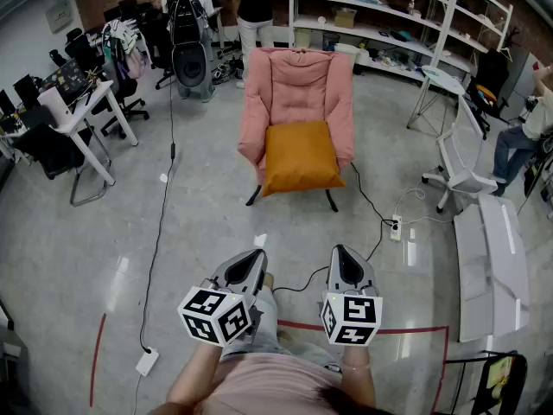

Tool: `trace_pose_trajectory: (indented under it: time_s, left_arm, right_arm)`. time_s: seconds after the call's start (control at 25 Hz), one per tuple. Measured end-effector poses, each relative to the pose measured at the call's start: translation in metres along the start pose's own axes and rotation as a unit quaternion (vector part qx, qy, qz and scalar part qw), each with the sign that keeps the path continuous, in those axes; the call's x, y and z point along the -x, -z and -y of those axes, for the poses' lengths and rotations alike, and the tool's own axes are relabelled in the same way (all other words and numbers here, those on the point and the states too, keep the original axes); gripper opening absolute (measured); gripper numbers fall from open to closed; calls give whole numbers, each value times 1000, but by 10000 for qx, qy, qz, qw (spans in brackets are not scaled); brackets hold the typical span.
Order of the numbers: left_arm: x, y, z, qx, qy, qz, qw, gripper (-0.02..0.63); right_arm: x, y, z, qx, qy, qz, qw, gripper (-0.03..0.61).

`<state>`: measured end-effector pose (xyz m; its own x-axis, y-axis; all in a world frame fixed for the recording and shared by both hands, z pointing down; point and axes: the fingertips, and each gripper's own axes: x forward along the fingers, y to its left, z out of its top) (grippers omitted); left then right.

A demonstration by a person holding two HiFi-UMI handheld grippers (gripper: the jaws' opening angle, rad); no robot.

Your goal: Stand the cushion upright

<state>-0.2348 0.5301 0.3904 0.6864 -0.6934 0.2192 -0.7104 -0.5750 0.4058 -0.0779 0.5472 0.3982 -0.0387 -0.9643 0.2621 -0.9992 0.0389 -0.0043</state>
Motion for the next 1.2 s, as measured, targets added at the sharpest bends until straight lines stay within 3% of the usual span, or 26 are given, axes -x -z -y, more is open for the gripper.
trace_pose_trajectory:
  time_s: [0.52, 0.88, 1.2]
  left_arm:
    - [-13, 1, -17, -37, -207, -164, 9996, -3]
    - [-68, -14, -46, -56, -380, -389, 9985, -3]
    - [-133, -45, -75, -40, -205, -443, 9988, -3]
  right_arm:
    - [-29, 3, 8, -300, -179, -84, 9994, 15]
    - [-75, -12, 42, -442, -138, -96, 9989, 17]
    - [-134, -32, 68, -376, 22, -207, 9991, 17]
